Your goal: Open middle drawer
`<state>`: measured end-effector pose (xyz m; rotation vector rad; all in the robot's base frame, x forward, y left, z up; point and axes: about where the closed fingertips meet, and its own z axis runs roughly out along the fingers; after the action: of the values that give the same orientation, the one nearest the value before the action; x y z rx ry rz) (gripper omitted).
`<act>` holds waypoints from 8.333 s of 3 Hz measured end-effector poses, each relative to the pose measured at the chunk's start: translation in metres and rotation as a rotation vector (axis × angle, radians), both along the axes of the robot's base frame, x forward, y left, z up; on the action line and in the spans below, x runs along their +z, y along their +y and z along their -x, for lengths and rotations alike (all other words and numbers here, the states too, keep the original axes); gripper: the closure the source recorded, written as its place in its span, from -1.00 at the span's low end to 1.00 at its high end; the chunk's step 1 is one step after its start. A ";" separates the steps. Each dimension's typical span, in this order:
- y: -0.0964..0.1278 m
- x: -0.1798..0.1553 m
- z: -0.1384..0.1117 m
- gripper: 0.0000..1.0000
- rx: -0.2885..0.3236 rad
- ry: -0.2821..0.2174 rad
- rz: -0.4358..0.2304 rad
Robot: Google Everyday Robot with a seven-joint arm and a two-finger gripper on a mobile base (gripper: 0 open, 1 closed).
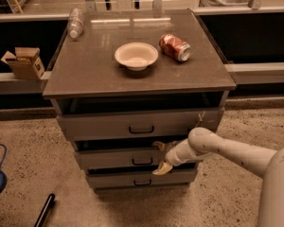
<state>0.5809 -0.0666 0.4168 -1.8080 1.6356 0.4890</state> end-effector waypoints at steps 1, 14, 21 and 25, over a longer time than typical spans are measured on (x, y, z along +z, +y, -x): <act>0.007 0.008 0.026 -0.34 0.039 -0.018 -0.040; -0.072 0.036 0.163 -0.16 0.247 0.107 0.133; -0.039 0.097 0.100 -0.21 0.373 -0.024 0.165; -0.061 -0.019 0.065 0.23 0.100 0.127 0.048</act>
Offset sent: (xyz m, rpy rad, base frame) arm -0.1222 0.0451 0.0346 0.1042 -0.0317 0.1901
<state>0.5164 -0.1271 0.3977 -1.9365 1.6593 0.6258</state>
